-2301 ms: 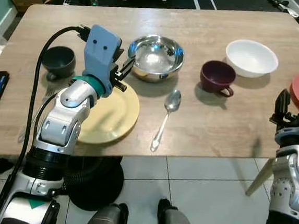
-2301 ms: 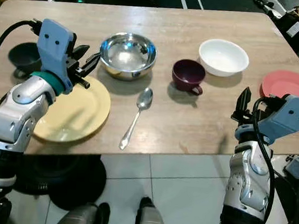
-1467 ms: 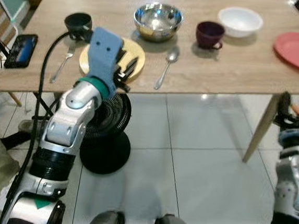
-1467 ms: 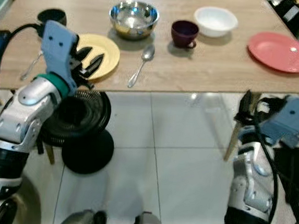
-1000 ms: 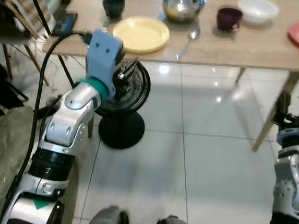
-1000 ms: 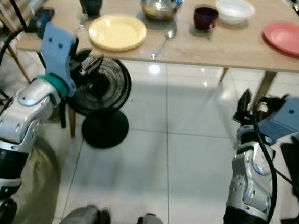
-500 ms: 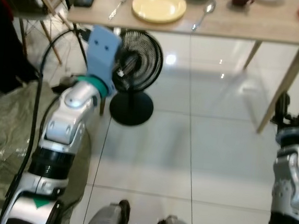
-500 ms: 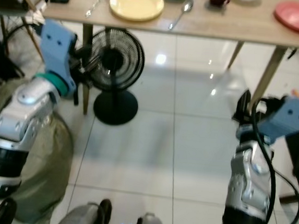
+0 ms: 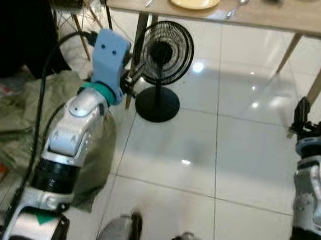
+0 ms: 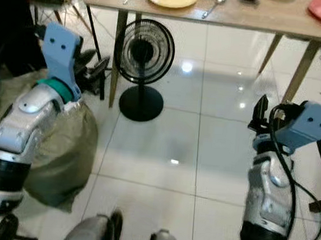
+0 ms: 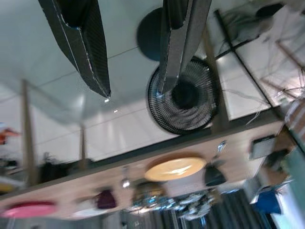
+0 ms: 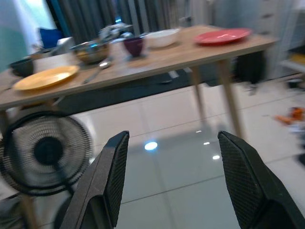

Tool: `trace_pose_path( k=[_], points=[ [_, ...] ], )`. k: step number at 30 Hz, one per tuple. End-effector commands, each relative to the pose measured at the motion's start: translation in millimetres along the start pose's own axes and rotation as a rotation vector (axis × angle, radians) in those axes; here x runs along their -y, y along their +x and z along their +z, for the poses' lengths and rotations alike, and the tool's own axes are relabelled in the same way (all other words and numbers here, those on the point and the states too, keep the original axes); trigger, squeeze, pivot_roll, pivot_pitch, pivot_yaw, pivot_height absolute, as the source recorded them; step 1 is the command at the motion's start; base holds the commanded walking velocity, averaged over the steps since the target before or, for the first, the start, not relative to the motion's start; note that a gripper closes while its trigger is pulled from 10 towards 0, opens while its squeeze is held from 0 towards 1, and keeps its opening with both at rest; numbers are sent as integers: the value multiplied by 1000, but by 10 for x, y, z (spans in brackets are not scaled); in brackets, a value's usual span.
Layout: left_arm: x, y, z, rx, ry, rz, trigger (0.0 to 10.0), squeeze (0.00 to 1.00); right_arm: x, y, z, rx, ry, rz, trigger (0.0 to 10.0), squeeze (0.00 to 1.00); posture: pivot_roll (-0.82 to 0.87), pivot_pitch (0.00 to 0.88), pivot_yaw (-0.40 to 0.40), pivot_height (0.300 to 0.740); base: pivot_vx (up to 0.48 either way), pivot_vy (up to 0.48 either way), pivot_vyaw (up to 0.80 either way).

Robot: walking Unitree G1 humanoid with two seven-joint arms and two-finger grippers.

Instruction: Setting the table

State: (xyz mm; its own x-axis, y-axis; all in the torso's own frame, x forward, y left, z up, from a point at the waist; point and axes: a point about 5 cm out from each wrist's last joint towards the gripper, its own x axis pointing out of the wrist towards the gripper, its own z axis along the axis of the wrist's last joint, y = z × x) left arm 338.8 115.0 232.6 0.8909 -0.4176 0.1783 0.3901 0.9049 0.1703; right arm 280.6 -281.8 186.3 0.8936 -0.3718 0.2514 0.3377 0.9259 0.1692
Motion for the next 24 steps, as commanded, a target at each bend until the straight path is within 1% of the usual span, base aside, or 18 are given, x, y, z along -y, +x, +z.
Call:
trace_pose_path(
  k=[1, 9, 15, 24],
  points=[
    [-16, -11, -52, -22, 11, 2, 10000, 0, 11, -16, -29, -10, 2, -7, 10000, 0, -17, 47, 75, 740, -360, 0, 0],
    [-9, -2, -52, -19, 10, -1, 10000, 0, 12, -9, -29, -10, 1, -6, 10000, 0, -19, 43, 75, 740, -342, 0, 0],
    [1, 6, -49, -16, 3, -4, 10000, 0, 16, -8, -32, -13, -1, -7, 10000, 0, -21, 43, 75, 740, 0, 0, 0],
    [35, 19, -48, -16, -17, -16, 10000, 0, 17, -24, -55, -27, -4, -6, 10000, 0, -23, 45, 78, 740, 0, 0, -751]
  ],
)
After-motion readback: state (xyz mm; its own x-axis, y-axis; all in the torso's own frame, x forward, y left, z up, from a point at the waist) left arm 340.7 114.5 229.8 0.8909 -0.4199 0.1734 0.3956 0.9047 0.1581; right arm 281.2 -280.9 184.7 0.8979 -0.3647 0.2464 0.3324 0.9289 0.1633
